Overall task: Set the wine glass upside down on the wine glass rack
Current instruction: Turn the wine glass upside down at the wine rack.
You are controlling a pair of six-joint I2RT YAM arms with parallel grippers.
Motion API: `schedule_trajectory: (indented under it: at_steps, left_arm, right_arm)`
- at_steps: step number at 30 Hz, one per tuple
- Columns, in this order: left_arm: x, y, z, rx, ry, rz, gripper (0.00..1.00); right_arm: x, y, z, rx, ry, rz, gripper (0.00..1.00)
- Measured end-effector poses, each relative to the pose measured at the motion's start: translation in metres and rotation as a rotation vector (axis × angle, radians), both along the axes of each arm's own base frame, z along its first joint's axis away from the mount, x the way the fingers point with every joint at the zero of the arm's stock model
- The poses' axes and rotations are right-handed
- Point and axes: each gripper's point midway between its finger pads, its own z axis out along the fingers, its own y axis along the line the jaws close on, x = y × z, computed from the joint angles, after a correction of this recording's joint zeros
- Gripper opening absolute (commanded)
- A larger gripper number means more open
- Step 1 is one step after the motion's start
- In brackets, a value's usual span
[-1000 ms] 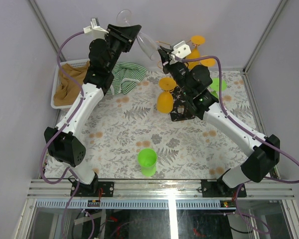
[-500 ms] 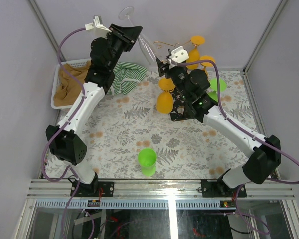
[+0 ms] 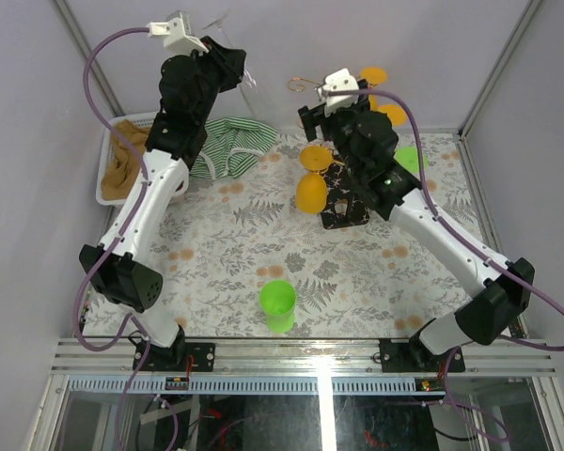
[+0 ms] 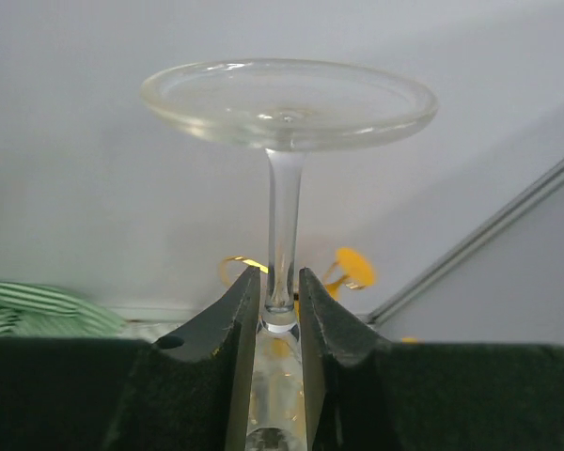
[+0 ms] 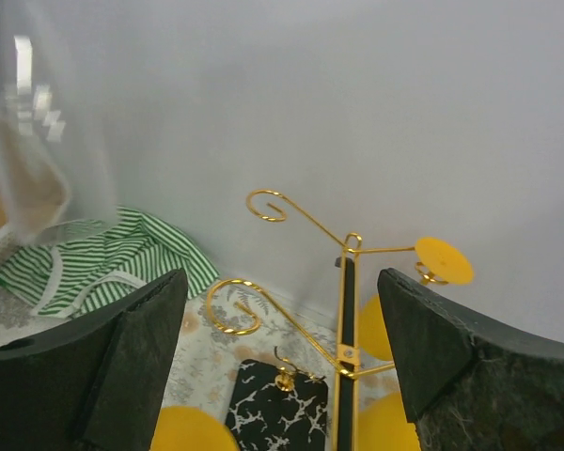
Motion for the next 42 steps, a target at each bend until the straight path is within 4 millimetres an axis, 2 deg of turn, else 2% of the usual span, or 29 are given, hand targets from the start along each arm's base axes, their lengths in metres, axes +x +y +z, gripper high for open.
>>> schedule_trajectory:
  at_steps: [3, 5, 7, 11, 13, 15, 19, 21, 24, 29, 35, 42]
  left_arm:
    - [-0.003, 0.008, -0.012, 0.132, 0.017, 0.032, 0.09]
    - [-0.011, 0.011, -0.022, 0.223, 0.019, 0.028, 0.09]
    - [-0.024, 0.012, -0.034, 0.303, 0.021, 0.008, 0.08]
    - [-0.057, 0.004, -0.069, 0.443, 0.032, -0.070, 0.09]
    - [-0.072, -0.005, -0.089, 0.496, 0.041, -0.117, 0.09]
    - [-0.088, -0.025, -0.115, 0.554, 0.050, -0.189, 0.09]
    - [-0.109, -0.063, -0.153, 0.621, 0.064, -0.325, 0.05]
    - [-0.115, -0.076, -0.169, 0.645, 0.071, -0.371, 0.05]
    - [-0.112, -0.083, -0.183, 0.672, 0.068, -0.386, 0.05]
    - [-0.090, -0.090, -0.205, 0.697, 0.067, -0.364, 0.05]
    - [-0.065, -0.102, -0.238, 0.698, 0.091, -0.359, 0.00]
    - [-0.052, -0.114, -0.252, 0.670, 0.079, -0.372, 0.00]
  right_arm:
    - [0.018, -0.017, 0.004, 0.010, 0.046, -0.046, 0.90]
    - [0.036, -0.038, 0.011, 0.031, 0.082, -0.100, 0.90]
    - [0.053, -0.062, 0.018, 0.051, 0.104, -0.159, 0.92]
    - [0.073, -0.103, 0.025, 0.071, 0.156, -0.254, 0.93]
    - [0.080, -0.115, 0.030, 0.078, 0.174, -0.282, 0.94]
    - [0.084, -0.122, 0.035, 0.080, 0.186, -0.300, 0.94]
    - [0.083, -0.129, 0.041, 0.072, 0.202, -0.317, 0.95]
    - [0.082, -0.132, 0.042, 0.071, 0.204, -0.323, 0.95]
    - [0.079, -0.136, 0.035, 0.063, 0.220, -0.330, 0.96]
    - [0.071, -0.143, 0.018, 0.044, 0.257, -0.342, 0.96]
    - [0.064, -0.150, 0.015, 0.041, 0.264, -0.351, 0.97]
    - [0.061, -0.156, 0.013, 0.043, 0.259, -0.360, 0.97]
